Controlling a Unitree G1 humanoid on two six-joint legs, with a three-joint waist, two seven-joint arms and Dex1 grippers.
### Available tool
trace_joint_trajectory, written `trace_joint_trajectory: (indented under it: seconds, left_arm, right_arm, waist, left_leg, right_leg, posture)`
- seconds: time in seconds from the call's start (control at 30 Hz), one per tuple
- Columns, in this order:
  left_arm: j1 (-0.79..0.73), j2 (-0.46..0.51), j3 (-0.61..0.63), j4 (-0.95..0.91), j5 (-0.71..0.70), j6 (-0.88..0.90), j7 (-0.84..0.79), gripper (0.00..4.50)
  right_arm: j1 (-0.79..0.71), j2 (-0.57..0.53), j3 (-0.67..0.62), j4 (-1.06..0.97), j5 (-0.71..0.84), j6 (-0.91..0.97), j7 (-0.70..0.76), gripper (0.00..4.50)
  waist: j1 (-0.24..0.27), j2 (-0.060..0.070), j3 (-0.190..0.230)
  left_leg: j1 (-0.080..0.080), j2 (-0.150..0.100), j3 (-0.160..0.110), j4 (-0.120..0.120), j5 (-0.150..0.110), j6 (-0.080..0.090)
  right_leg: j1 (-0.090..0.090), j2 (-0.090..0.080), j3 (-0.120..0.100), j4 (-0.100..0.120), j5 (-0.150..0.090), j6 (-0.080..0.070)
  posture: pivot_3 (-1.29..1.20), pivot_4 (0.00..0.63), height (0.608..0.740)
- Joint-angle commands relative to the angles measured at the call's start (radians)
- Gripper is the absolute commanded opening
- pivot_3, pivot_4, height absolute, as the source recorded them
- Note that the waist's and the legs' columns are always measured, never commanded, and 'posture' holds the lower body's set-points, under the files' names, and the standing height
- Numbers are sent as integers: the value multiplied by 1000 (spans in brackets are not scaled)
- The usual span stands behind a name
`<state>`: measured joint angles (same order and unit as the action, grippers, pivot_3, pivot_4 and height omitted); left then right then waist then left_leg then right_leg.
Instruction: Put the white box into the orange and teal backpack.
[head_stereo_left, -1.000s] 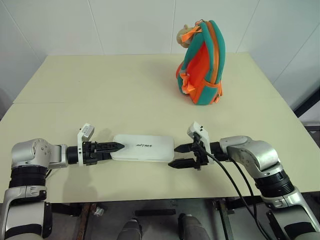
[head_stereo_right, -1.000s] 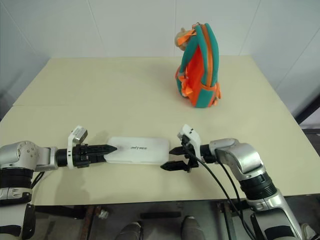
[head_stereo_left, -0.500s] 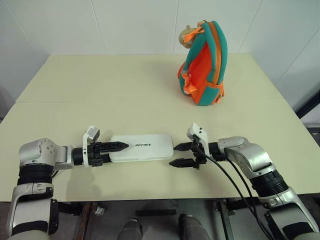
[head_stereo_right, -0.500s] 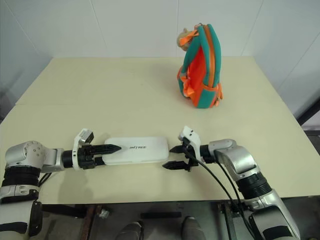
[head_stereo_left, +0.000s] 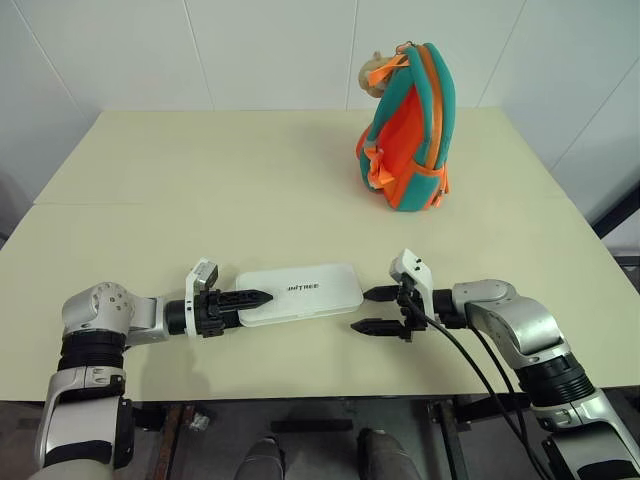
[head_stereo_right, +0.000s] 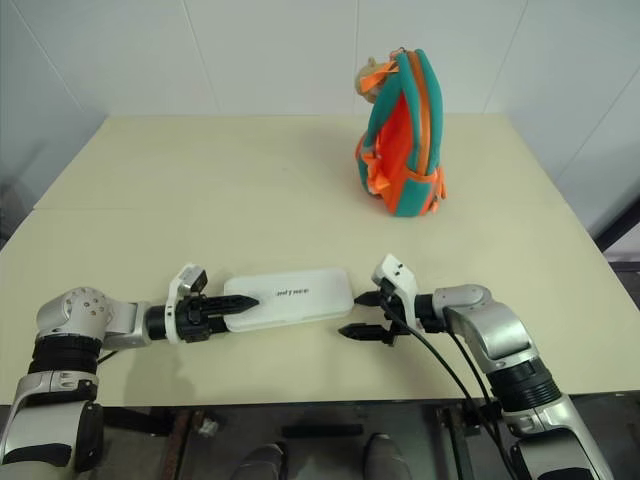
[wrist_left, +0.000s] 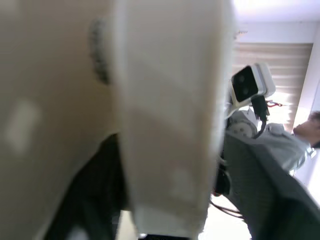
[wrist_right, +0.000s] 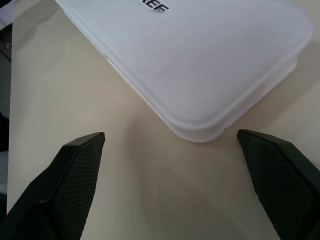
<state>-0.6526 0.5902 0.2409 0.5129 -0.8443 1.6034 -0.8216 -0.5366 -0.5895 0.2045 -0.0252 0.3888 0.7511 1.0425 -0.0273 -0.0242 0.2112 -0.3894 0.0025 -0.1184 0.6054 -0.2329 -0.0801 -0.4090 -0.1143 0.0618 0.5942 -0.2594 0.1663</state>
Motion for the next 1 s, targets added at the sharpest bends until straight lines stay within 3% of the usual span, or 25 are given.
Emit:
trace_joint_trajectory:
  seconds: [0.03, 0.07, 0.2, 0.4, 0.53, 0.67, 1.0]
  left_arm:
    - [21, -33, 38, -21, -33, 11, 41, 1706]
    - [22, -43, 52, -27, -36, 11, 54, 1498]
    - [27, -69, 105, -91, -29, 2, 93, 1451]
    - [51, 25, 151, -188, -29, -156, 22, 1451]
    - [119, 99, 116, -204, -3, -235, -31, 1451]
    - [155, 90, 102, -221, -1, -273, -35, 1451]
    - [211, 44, 114, -310, -31, -289, -18, 1451]
  right_arm:
    - [-4, -2, -50, -60, 44, 22, -6, 4500]
    - [-4, 1, -58, -68, 51, 30, -11, 4500]
    - [1, -1, -110, -107, 71, 52, -51, 4500]
    - [-123, -34, -322, -51, 37, 54, -264, 4500]
    - [-296, -42, -377, 125, -95, -50, -478, 4500]
    - [-473, 20, -408, 342, -152, -152, -643, 4500]
    - [-717, 177, -367, 785, -210, -371, -679, 4500]
  waist:
    - [0, 0, 0]
    - [0, 0, 0]
    - [0, 0, 0]
    - [-7, 0, 0]
    - [-14, 0, 0]
    - [-9, 0, 0]
    - [-11, 0, 0]
  left_leg:
    - [0, 0, 0, 0, 0, 0]
    - [0, 0, 0, 0, 0, 0]
    - [0, 0, 0, 1, 0, 0]
    - [-2, 0, 0, 0, 0, -2]
    - [-1, 0, 1, -3, 0, -2]
    - [-2, 0, 1, -7, 0, -2]
    - [-2, 0, 1, -11, 0, -3]
  right_leg:
    - [0, 0, 0, 0, 0, 0]
    - [0, 0, 0, 0, 0, 0]
    - [0, 0, 0, -1, 0, 0]
    - [-2, 0, 0, -1, 1, 0]
    - [-3, 0, 1, -2, 0, -2]
    - [-3, 0, 1, -5, 0, -2]
    - [-4, 0, 1, -5, -1, -2]
  posture:
    - [0, 150, 740]
    - [0, 150, 740]
    - [0, 150, 740]
    - [0, 150, 740]
    - [0, 150, 740]
    - [0, 150, 740]
    - [0, 150, 740]
